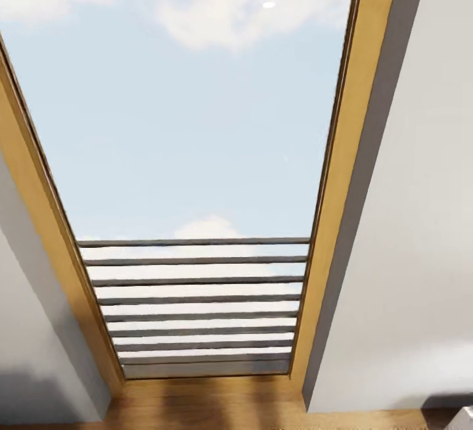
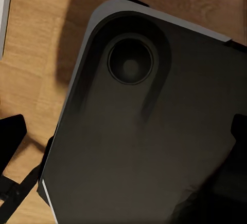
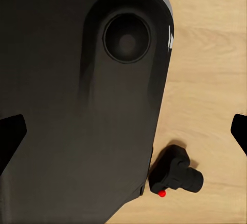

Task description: Attach the digital camera to the camera tripod in the bedroom.

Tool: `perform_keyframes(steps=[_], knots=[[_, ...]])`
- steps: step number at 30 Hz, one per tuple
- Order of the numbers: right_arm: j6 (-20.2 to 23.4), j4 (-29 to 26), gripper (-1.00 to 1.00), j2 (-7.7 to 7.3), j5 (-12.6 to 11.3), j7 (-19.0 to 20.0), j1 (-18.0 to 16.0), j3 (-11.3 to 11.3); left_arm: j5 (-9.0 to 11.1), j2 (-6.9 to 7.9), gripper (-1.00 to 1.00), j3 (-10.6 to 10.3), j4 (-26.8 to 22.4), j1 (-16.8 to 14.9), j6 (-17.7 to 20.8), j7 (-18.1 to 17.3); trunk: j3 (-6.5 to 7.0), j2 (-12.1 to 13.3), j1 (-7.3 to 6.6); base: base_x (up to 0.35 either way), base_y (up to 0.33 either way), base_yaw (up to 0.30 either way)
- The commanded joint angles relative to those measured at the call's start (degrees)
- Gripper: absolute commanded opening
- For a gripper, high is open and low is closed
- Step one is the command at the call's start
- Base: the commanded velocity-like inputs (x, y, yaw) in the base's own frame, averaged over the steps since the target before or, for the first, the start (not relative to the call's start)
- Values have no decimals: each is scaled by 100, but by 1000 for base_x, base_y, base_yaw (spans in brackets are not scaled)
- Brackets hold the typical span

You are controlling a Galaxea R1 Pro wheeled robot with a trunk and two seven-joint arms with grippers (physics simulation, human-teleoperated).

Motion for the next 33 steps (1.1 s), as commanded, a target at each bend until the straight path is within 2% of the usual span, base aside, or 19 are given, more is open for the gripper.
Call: perform_keyframes(steps=[1,33], knots=[[-15,1,100,-1,48,-5,0,-2,17,0,100,6,-3,1,-11,2,-4,-2,0,3,0,-244],[-23,1,100,-3,31,-13,1,-36,25,0,100,8,-2,1,-10,10,-4,-2,0,0,0,-281]])
